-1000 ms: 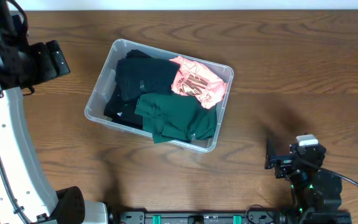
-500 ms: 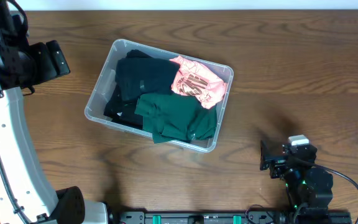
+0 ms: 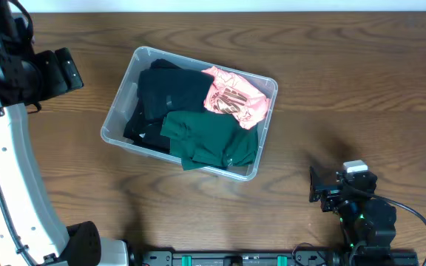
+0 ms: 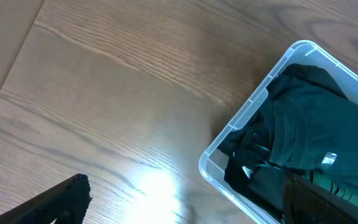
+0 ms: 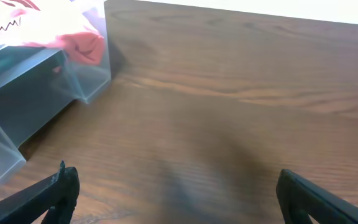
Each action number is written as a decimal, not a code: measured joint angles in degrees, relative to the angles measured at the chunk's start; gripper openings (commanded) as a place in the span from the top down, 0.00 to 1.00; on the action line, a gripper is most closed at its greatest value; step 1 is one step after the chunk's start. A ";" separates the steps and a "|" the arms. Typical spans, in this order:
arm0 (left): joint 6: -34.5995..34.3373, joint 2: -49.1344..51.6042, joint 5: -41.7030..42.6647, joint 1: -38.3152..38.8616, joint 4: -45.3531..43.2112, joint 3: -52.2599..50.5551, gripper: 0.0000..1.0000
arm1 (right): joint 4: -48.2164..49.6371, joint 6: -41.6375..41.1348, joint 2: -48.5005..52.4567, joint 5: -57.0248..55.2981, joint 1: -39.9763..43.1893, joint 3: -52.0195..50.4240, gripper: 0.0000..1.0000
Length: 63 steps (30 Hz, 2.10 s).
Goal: Pack container
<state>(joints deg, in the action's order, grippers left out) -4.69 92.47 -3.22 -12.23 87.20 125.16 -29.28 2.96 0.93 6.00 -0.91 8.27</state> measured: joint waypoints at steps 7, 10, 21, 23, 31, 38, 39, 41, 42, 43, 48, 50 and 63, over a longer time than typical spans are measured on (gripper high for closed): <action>0.00 0.00 0.00 0.00 0.00 0.00 0.02 | 0.00 0.00 0.00 0.00 0.00 0.00 0.01; 0.00 0.00 0.00 0.00 0.00 0.00 0.02 | 0.02 0.00 0.00 0.00 0.00 0.00 0.01; 0.02 -0.15 -0.02 0.00 -0.02 0.00 0.02 | 0.00 0.00 0.00 0.00 0.00 0.00 0.01; 0.11 -0.74 -0.24 0.00 -0.02 0.00 0.02 | 0.00 0.00 0.00 0.00 0.00 0.00 0.01; 0.26 -10.08 -0.39 0.00 1.49 -2.36 0.02 | 0.00 0.00 0.00 0.00 0.00 0.00 0.01; 2.69 -23.41 2.19 0.00 -15.13 -15.37 0.02 | 0.02 0.00 0.00 0.00 0.00 -0.02 0.01; 3.82 -25.70 3.67 0.00 -19.58 -18.95 0.02 | 0.02 0.00 0.02 0.00 0.00 -0.04 0.01; 5.84 -30.05 6.29 0.00 -27.04 -26.56 0.02 | 0.04 0.00 0.00 0.00 0.00 -0.04 0.01; 6.54 -32.39 7.69 0.00 -30.82 -30.93 0.02 | 0.04 0.00 0.00 0.00 0.00 -0.04 0.01; 7.15 -34.56 8.90 0.00 -33.55 -35.06 0.02 | 0.09 0.00 0.00 0.00 0.00 -0.07 0.01; 8.63 -43.36 12.09 1.70 -40.79 -52.74 0.02 | 0.09 0.00 -0.09 0.00 0.00 -0.07 0.01; 9.07 -46.29 12.57 3.21 -42.82 -58.42 0.02 | 0.07 0.00 -0.09 0.00 0.00 -0.07 0.01; 9.27 -64.37 14.60 7.10 -54.03 -83.82 0.02 | 0.04 0.00 -0.11 0.00 0.00 -0.07 0.01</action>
<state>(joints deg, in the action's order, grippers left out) 4.58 28.10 11.38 -5.13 33.17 41.34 -29.23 2.96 0.82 6.00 -0.91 8.21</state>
